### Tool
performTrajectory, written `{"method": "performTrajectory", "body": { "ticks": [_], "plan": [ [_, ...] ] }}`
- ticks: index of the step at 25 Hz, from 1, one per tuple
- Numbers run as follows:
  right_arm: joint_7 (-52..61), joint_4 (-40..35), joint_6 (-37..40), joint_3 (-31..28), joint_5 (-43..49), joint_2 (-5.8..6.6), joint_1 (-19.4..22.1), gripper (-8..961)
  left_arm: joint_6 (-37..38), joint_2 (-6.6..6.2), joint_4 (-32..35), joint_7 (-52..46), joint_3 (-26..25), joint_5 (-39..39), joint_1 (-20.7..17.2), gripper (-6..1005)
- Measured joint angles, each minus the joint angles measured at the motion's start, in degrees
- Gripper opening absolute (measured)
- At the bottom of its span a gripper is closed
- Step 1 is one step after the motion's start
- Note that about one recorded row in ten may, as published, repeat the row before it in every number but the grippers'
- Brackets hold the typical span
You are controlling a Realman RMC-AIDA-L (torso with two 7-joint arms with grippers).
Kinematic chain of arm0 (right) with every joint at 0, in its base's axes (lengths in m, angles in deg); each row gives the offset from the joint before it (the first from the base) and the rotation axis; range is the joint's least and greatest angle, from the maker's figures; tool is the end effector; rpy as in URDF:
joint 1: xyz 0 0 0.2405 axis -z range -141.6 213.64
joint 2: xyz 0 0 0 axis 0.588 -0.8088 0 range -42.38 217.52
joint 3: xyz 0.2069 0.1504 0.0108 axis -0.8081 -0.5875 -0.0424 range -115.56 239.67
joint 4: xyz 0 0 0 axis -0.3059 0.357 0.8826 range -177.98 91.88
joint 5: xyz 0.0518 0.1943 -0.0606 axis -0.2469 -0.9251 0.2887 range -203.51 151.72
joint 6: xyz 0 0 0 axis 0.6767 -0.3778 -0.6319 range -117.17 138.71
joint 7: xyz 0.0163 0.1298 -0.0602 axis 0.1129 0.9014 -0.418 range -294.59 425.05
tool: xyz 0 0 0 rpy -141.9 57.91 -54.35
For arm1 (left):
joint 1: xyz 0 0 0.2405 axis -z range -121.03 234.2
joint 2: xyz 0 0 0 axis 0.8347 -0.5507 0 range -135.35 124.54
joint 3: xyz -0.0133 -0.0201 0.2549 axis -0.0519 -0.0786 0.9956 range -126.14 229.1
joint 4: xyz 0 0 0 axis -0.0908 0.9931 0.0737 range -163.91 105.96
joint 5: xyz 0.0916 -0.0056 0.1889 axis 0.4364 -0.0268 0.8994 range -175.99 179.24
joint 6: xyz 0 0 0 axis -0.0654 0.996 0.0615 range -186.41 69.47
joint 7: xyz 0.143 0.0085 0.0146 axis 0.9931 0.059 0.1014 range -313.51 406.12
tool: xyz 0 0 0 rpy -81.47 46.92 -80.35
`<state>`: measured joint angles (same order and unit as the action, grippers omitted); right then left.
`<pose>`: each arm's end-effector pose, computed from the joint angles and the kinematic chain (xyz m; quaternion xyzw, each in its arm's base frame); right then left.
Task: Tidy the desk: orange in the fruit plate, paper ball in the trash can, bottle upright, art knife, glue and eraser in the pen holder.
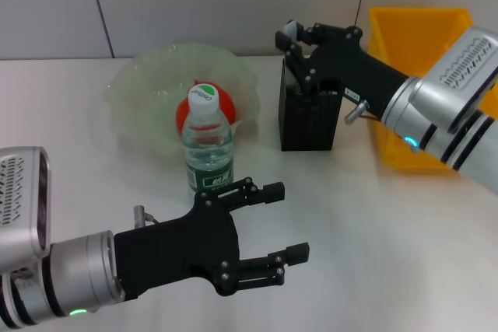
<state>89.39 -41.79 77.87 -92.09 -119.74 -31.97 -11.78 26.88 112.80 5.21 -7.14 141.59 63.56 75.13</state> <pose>0.1972 0.4044 -0.0554 -0.8593 0.0638 0.3315 0.3843 -0.2213 0.2643 -0.0612 -0.9147 -0.0693 -0.3874 0.0920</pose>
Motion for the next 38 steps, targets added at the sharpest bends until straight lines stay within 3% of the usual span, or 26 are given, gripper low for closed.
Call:
{"method": "performTrajectory", "body": {
  "ticks": [9,11,12,15,16,17,19,20,21,22,28,32,38],
  "plan": [
    [4.1,2.6,9.2,-0.5,-0.9,0.11,5.8,304,1.2,-0.78,0.0,0.2,-1.3,0.2,-0.6,793],
    [12.7,8.0,14.8,0.4,-0.4,0.25,9.8,339,1.3,-1.76,-0.5,0.3,-1.8,0.2,-0.7,793],
    [12.7,8.0,14.8,0.4,-0.4,0.25,9.8,384,1.4,-2.23,-0.8,0.2,-1.9,0.2,-0.7,793],
    [24.6,17.3,21.4,5.2,1.1,0.53,15.5,521,1.4,-2.23,-0.8,0.2,-1.9,0.2,-0.7,793],
    [31.2,25.0,25.7,9.8,2.9,0.67,19.9,566,1.5,-2.65,-1.1,0.1,-2.1,0.2,-0.8,793],
    [31.2,25.0,25.7,9.8,2.9,0.67,19.9,606,1.5,-2.65,-1.1,0.1,-2.1,0.2,-0.8,793],
    [34.7,31.5,29.2,14.4,5.1,0.95,24.1,687,1.5,-2.65,-1.1,0.1,-2.1,0.2,-0.8,793],
    [35.9,34.1,30.9,16.3,6.5,1.25,25.9,728,1.5,-4.52,-3.8,0.6,-4.1,0.3,-0.9,793],
    [37.6,37.2,33.9,18.9,9.5,1.78,28.6,768,1.5,-4.52,-3.8,0.6,-4.1,0.3,-0.9,793],
    [37.6,37.2,33.9,18.9,9.5,1.78,28.6,768,1.5,-5.67,-5.8,0.9,-5.1,0.3,-0.9,793],
    [38.2,37.5,35.5,19.3,14.4,1.33,30.1,766,1.9,-6.79,-7.8,1.0,-5.3,2.9,-0.4,793],
    [38.2,36.8,34.4,19.5,16.4,0.52,29.6,766,2.2,-6.61,-7.8,1.0,-5.3,3.8,-0.4,793],
    [36.7,34.3,32.4,19.5,17.7,0.46,28.9,767,2.9,-5.89,-7.9,1.0,-5.3,6.3,0.4,793]
  ]
}}
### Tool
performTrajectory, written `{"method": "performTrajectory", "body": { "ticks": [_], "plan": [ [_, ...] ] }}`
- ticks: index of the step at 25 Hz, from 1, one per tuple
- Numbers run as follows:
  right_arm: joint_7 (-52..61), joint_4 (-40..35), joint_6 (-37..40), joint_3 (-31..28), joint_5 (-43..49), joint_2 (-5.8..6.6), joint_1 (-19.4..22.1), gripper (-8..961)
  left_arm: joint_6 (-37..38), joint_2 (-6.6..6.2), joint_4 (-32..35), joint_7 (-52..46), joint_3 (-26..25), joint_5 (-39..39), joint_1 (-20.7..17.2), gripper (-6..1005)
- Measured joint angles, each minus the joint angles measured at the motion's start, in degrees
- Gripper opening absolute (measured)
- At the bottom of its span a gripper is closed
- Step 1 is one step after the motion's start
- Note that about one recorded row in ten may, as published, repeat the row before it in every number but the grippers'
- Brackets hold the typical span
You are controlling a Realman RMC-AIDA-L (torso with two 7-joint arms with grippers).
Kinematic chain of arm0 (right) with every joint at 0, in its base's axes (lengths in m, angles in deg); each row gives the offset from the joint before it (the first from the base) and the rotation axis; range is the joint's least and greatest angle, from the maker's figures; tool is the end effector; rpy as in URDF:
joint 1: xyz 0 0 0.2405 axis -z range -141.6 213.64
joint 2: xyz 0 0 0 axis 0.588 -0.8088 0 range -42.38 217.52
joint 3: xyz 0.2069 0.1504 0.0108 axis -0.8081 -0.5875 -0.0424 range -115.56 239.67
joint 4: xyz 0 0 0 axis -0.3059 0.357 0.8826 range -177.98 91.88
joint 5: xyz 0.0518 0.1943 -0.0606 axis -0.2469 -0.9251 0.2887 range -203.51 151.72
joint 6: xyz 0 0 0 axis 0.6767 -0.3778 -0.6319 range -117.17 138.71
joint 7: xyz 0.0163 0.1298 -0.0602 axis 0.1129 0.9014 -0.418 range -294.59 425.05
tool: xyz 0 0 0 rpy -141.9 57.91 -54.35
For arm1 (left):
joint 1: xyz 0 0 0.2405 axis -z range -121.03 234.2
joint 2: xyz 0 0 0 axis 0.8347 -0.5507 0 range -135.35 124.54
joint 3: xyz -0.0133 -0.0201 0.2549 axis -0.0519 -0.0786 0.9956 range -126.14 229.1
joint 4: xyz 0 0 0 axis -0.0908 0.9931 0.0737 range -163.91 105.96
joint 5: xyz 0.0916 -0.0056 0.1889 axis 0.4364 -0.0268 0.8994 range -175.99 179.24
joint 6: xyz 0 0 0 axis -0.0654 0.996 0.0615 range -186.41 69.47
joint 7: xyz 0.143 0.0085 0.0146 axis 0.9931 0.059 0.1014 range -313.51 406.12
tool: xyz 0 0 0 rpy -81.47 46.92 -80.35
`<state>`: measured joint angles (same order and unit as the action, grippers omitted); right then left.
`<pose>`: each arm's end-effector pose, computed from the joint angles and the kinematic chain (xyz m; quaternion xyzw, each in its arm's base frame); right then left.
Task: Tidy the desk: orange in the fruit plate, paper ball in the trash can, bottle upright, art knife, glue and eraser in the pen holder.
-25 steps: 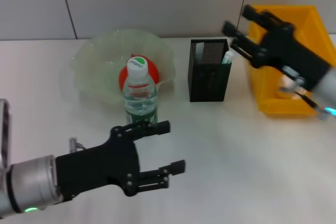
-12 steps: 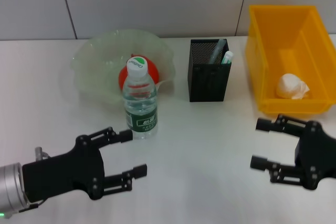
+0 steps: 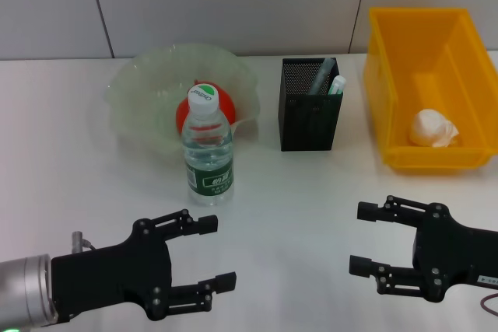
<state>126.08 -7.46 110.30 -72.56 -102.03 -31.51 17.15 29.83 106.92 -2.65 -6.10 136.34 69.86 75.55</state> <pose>0.2843 0.2602 -0.0034 -0.9338 0.1227 0.3133 0.1214 -0.2780 0.2586 -0.0321 -0.9365 -0.1004 -0.3206 0.1003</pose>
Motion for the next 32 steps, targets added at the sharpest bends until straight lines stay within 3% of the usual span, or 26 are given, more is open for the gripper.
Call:
{"method": "performTrajectory", "body": {
  "ticks": [32],
  "plan": [
    [-2.4,-2.7,-2.1,-0.6,-0.6,-0.27,0.2,766,2.3,0.2,0.0,0.4,0.1,0.1,0.0,793]
  ]
}}
